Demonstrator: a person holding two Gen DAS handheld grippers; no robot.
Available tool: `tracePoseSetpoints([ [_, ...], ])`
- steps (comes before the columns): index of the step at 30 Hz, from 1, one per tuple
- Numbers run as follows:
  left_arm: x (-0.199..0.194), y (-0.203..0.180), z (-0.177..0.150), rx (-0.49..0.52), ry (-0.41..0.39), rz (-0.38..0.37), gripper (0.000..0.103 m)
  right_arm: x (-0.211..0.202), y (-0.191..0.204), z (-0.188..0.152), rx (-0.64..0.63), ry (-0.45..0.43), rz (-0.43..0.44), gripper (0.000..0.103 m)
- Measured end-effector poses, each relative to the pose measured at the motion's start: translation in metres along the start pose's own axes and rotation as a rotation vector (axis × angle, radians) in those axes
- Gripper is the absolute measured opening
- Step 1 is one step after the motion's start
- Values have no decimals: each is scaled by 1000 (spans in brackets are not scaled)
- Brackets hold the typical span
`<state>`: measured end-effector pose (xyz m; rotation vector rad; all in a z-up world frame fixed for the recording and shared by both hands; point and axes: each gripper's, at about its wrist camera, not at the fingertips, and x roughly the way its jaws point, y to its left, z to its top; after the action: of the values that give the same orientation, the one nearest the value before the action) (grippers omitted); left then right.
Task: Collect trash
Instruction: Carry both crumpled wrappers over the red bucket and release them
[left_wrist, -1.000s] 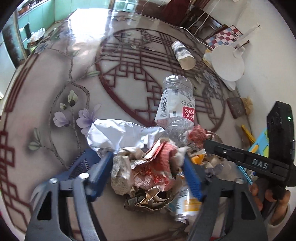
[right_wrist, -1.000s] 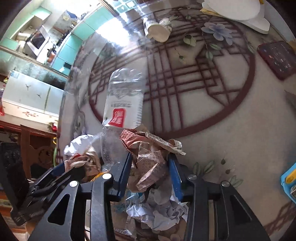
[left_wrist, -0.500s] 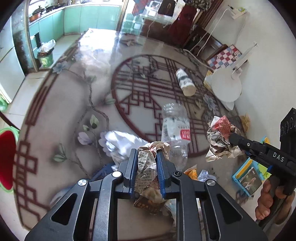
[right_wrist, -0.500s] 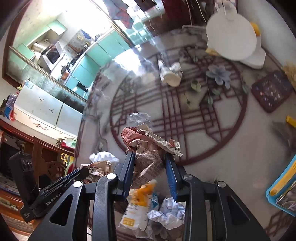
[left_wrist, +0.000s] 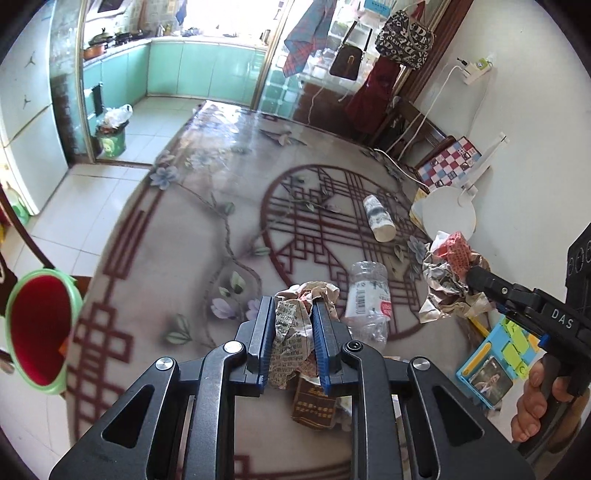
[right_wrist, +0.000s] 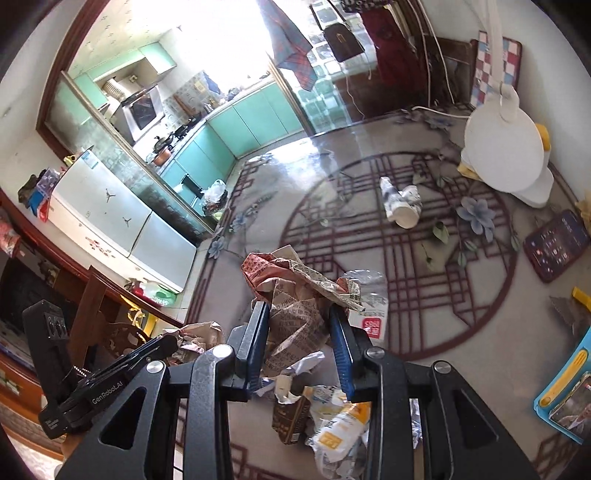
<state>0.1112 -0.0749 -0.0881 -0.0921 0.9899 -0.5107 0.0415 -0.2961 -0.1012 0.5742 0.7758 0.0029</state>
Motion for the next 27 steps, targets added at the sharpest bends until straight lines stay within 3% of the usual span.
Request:
tracePoseSetpoints([
  [27,-43,120,16,-67,-71,46,20,35,132,-12,-96,-5,10,31],
])
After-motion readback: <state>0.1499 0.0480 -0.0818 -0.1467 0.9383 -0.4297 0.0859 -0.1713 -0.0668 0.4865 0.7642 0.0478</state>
